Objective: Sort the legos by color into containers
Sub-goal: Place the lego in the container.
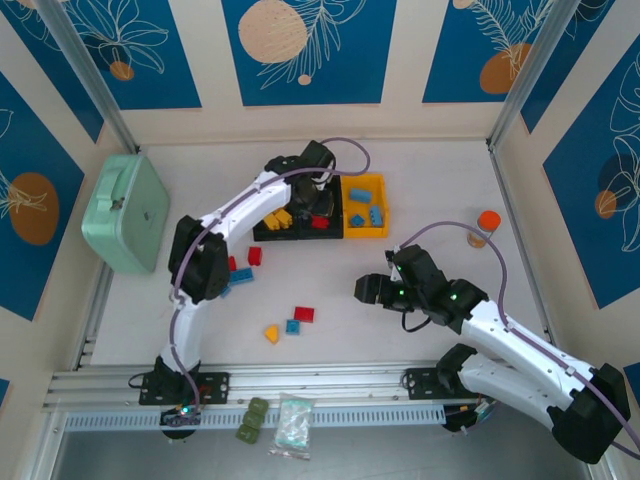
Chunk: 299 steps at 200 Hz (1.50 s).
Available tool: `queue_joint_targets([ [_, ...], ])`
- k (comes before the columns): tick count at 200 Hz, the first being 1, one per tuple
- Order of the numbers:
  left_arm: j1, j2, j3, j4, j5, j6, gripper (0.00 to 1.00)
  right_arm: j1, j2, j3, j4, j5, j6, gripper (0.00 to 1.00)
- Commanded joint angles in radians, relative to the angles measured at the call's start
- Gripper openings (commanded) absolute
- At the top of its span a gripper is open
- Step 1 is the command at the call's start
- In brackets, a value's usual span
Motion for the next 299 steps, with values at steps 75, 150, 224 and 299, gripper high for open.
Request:
queue_joint_targets([
  [75, 0.02, 0.232, 0.281, -0.122, 0.035, 0.034, 0.3, -0.02, -0.013, 0.008, -0.036, 0.02, 0.019, 0.69],
  [150, 0.006, 0.144, 0.276, -0.115, 0.063, 0.022, 0.51, -0.02, 0.006, 0.027, -0.033, 0.014, 0.013, 0.69],
  [224, 0.001, -0.258, -0.223, 0.053, 0.111, 0.0, 0.54, 0.001, 0.051, 0.048, -0.019, 0.005, -0.003, 0.69],
  [299, -0.024, -0.579, -0.772, 0.164, 0.178, -0.12, 0.64, 0.025, 0.079, 0.091, -0.024, -0.125, -0.148, 0.71],
])
